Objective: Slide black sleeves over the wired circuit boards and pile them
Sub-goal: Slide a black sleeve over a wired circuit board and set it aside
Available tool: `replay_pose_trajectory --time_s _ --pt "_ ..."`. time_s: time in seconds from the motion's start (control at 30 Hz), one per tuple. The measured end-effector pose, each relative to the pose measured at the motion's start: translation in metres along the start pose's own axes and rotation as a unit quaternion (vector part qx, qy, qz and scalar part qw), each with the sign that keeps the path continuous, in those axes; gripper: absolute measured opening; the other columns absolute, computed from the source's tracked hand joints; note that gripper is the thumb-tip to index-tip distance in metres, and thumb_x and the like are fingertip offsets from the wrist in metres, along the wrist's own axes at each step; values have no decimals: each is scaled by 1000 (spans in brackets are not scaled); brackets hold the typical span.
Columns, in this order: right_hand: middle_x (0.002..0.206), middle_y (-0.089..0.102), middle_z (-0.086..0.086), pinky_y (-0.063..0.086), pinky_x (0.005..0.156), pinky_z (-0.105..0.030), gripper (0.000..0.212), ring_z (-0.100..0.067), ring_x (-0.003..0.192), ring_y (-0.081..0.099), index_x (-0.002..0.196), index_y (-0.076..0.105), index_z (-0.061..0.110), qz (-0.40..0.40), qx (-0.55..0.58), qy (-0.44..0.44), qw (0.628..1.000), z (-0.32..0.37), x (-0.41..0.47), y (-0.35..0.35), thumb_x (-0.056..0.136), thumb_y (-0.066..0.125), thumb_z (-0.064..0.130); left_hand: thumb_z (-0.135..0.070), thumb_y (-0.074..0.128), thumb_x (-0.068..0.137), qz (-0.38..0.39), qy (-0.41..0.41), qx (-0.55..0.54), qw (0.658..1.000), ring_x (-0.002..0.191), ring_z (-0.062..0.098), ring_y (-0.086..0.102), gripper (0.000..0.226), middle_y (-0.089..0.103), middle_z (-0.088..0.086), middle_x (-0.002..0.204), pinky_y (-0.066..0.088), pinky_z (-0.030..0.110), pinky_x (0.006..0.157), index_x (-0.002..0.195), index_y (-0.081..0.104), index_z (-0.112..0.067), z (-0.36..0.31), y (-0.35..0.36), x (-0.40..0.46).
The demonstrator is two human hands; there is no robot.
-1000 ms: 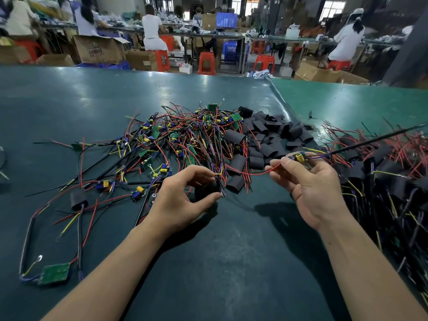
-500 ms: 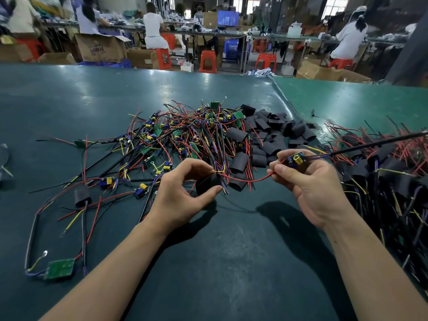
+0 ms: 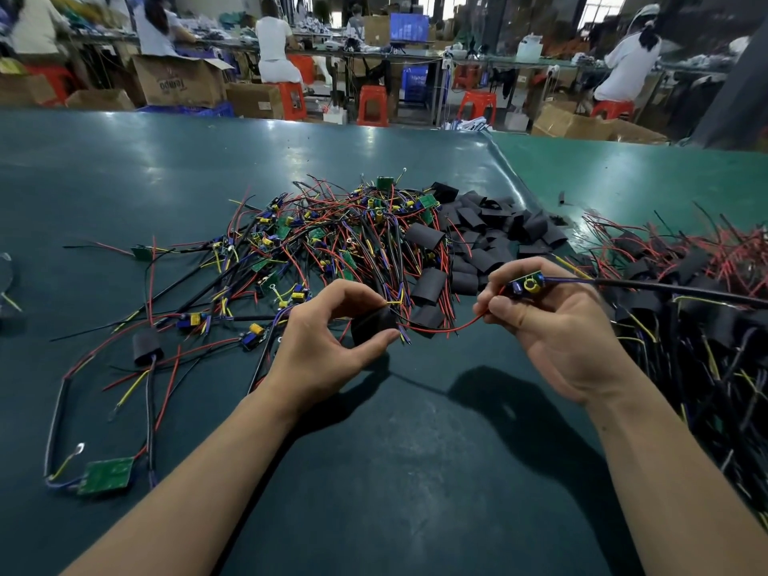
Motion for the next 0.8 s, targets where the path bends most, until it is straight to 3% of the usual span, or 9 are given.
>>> replay_pose_trajectory --time_s 0.1,0.23,0.33,0.43,0.53,0.67,0.8 --pt "74 69 -11 54 68 -25 20 -24 73 66 89 63 4 7 -4 9 1000 -2 0 2 71 65 -4 -13 86 74 -6 5 -5 1000 93 17 69 36 70 -3 99 57 40 88 103 66 -11 -1 -1 -1" --pt "74 70 -11 55 70 -25 23 -23 74 67 89 63 3 -41 -25 34 998 -7 2 -3 79 59 -18 -16 84 74 -26 23 -6 999 93 17 69 34 70 -2 99 57 40 86 102 65 -12 -2 -1 0" --pt "74 70 -11 56 67 -24 21 -22 73 68 88 64 2 -40 -6 54 998 -8 2 -2 72 63 -11 -17 84 74 -28 32 -15 999 96 19 70 33 71 -1 100 57 43 87 101 65 -17 -2 -1 -1" --pt "74 71 -12 58 65 -25 19 -22 71 69 85 65 2 -70 15 91 993 -11 3 -4 68 66 -7 -18 84 75 -37 55 -15 998 96 20 70 30 71 2 101 57 45 86 98 65 -12 -4 -1 -1" --pt "72 70 -12 59 64 -25 18 -23 68 70 83 64 1 -103 25 129 986 -16 3 -8 78 61 -15 -12 84 74 -54 66 -15 996 96 22 70 30 71 7 101 57 45 85 95 64 -8 -5 -2 -1" --pt "71 70 -11 57 60 -24 16 -22 66 70 86 63 1 -97 32 147 984 -18 3 -7 76 64 -12 -11 84 72 -20 86 12 996 97 19 70 29 71 5 100 57 43 87 94 65 -5 -9 1 -2" --pt "74 70 -12 57 56 -24 29 -25 66 71 96 63 5 -95 31 160 982 -15 1 -4 69 70 -3 -9 87 72 24 109 52 992 97 17 69 30 71 4 100 56 38 86 94 67 -5 -14 3 -3"
Point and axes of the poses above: each hand's wrist, its own x-axis towards the middle knuckle, its own y-axis out of the palm, z = x × y, the point moved 3 cm from there along x, towards the middle knuckle
